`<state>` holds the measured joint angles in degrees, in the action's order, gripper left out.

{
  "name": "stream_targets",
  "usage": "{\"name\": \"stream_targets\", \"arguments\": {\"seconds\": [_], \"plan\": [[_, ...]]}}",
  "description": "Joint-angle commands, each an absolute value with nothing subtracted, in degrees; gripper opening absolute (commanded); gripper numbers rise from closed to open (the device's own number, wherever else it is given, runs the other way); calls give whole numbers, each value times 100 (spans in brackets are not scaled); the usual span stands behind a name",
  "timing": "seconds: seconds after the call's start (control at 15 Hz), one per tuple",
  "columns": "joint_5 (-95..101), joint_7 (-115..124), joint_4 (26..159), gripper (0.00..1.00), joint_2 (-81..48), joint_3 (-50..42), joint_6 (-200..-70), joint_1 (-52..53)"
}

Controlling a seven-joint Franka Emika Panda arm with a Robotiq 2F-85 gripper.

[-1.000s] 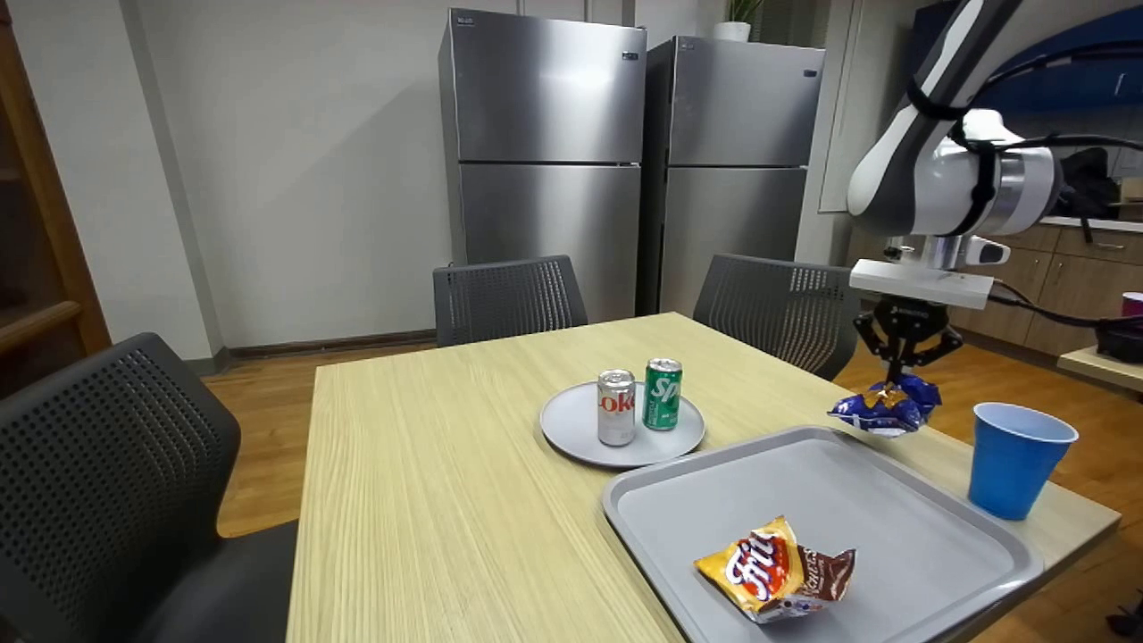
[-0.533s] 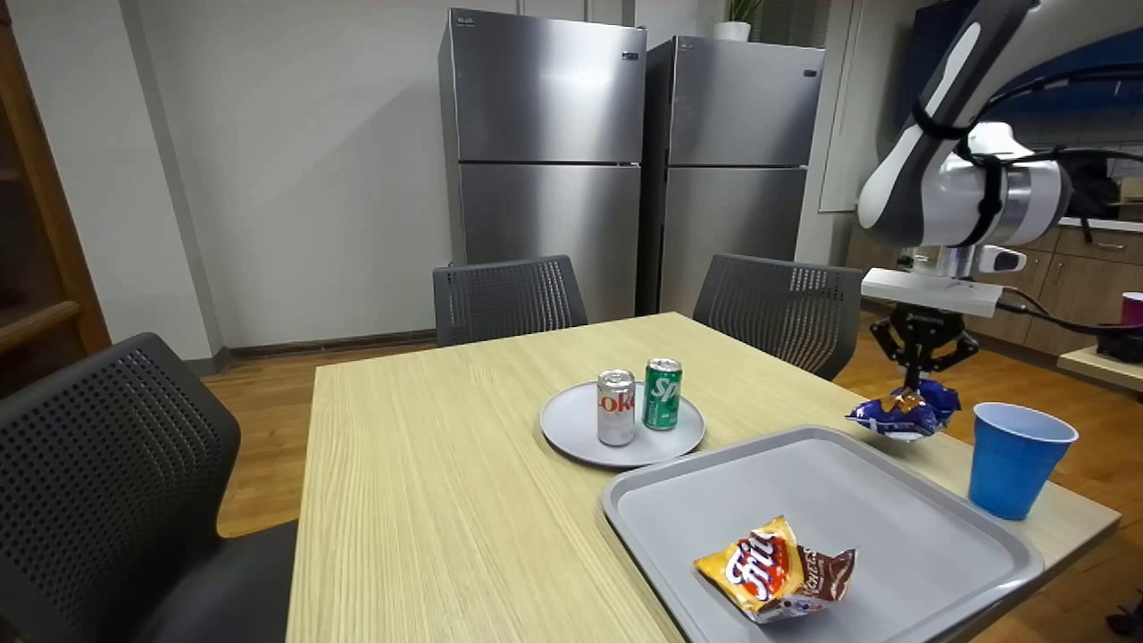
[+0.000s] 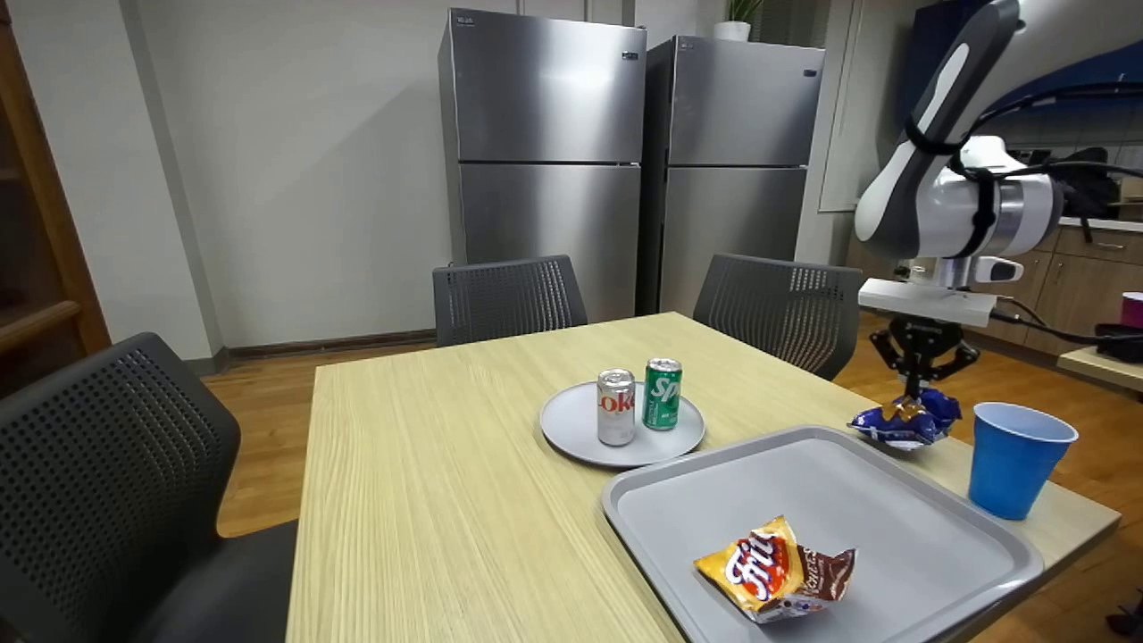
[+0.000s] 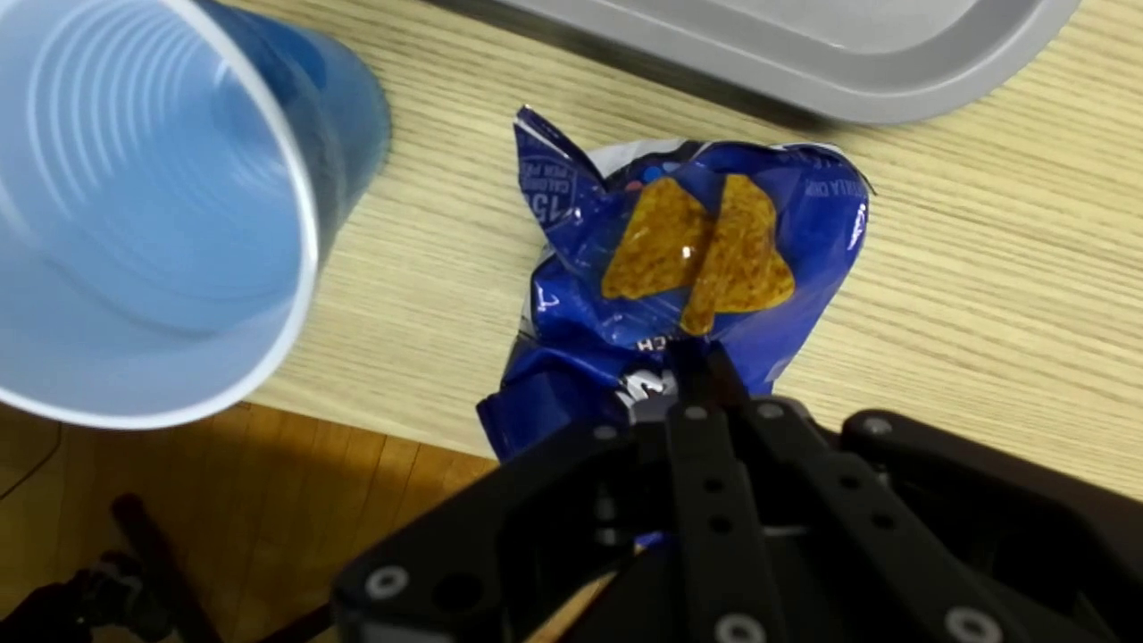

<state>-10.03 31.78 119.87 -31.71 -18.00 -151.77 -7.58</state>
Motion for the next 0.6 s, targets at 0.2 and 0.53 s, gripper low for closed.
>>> {"name": "stream_targets", "arguments": {"seconds": [0.2, 0.53], "plan": [[-972, 3254, 11887, 48, -3119, -1854, -14997, -701], [-901, 3125, 12059, 85, -2809, -1846, -15018, -663]]}}
